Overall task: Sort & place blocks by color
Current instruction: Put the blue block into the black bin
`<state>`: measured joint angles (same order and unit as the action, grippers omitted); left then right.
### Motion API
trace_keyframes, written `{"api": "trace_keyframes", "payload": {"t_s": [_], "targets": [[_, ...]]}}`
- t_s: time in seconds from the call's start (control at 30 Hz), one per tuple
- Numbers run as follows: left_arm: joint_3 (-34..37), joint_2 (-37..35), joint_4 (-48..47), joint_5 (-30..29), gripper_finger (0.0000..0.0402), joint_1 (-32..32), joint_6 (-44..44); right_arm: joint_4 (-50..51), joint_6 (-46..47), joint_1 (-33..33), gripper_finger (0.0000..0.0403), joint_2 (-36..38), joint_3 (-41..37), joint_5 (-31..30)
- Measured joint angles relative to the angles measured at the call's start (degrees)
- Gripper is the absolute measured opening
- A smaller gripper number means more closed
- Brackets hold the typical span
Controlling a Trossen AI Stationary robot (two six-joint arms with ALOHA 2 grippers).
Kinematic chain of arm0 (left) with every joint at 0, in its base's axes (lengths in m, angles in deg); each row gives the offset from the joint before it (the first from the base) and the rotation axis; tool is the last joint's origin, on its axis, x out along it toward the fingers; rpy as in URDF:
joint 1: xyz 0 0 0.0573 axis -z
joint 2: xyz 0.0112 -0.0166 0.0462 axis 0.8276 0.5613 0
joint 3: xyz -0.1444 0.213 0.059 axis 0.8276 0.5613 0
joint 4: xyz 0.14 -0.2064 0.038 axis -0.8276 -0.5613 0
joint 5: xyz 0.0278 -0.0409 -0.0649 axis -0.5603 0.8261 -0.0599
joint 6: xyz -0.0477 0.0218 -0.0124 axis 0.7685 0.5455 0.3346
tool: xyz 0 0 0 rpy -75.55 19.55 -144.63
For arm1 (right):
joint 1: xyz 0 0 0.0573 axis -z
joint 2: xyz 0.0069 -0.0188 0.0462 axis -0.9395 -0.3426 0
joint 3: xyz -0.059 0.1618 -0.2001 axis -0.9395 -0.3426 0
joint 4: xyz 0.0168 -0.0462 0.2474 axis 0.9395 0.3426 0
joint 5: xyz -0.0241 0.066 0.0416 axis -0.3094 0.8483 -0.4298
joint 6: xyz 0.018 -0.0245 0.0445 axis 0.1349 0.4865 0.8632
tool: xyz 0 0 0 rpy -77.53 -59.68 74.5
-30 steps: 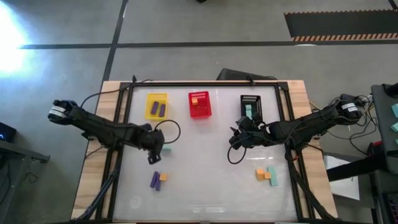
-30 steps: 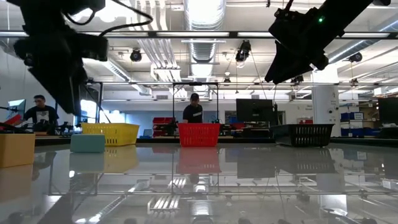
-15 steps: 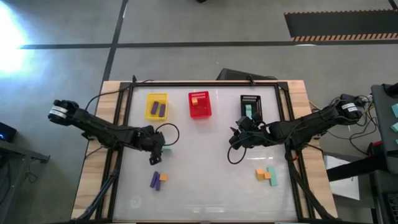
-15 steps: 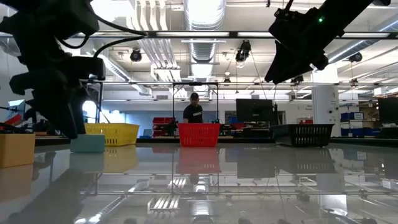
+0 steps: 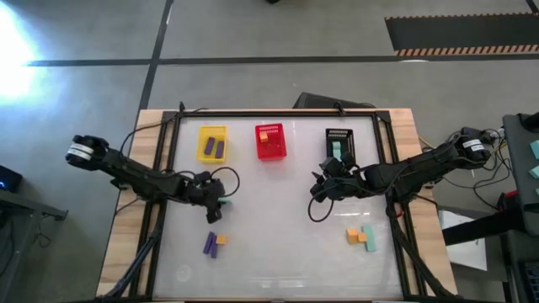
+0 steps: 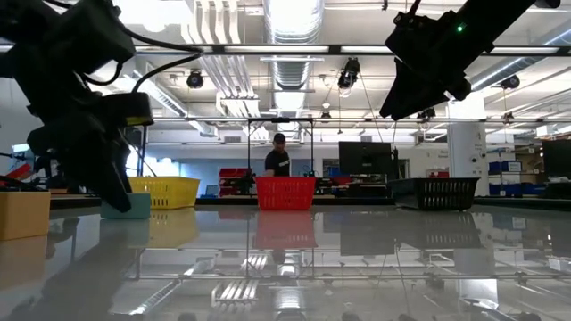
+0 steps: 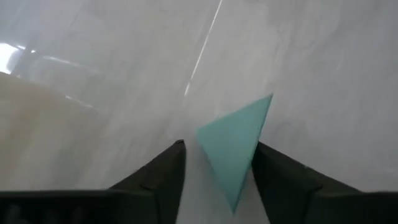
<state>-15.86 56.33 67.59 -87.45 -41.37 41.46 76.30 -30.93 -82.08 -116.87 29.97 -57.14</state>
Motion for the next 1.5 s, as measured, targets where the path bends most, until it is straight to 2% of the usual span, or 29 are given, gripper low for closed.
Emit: {"api": "trace_keyframes", "payload": {"t_s": [0.27,0.37,0.53,0.73,0.9,1.0,1.17,1.43,1.5], "targets": [[0.03,0.71,0.27,0.04,0.0039,0.00,-1.07,-1.13,-0.86,-0.01,0.0169,0.00,-0.02,-0.02],[0.01,-0.27,3.82,-0.99,0.0016,0.02,-1.81,-4.22,-5.04,-0.11,0.0169,0.00,-0.72,-0.08],[-0.03,-0.77,22.01,-2.03,0.0010,0.04,-11.72,-20.08,-18.81,-1.49,0.0169,-0.86,-4.30,1.15],[-0.05,-0.64,39.91,-2.36,0.0008,0.04,-21.42,-46.17,-36.39,-1.90,0.0169,-5.21,-8.60,13.91],[-0.05,-0.60,45.71,-2.38,0.0008,0.04,-23.62,-65.17,-46.70,-1.90,0.0169,-11.46,-8.81,21.31],[-0.05,-0.60,46.55,-2.37,0.0008,0.05,-23.59,-70.32,-50.56,-1.90,0.0169,-15.51,-6.52,22.53],[-0.05,-0.57,46.76,-2.36,0.0008,0.09,-23.57,-72.25,-54.68,-1.51,0.0169,-20.64,-1.45,22.52],[-0.12,-0.57,48.04,-2.34,0.0008,0.09,-23.66,-72.26,-54.48,1.09,0.0169,-26.45,5.03,22.61],[-0.12,-0.57,48.00,-2.34,0.0008,0.09,-23.68,-72.41,-54.47,1.66,0.0169,-27.33,6.22,24.52]]}}
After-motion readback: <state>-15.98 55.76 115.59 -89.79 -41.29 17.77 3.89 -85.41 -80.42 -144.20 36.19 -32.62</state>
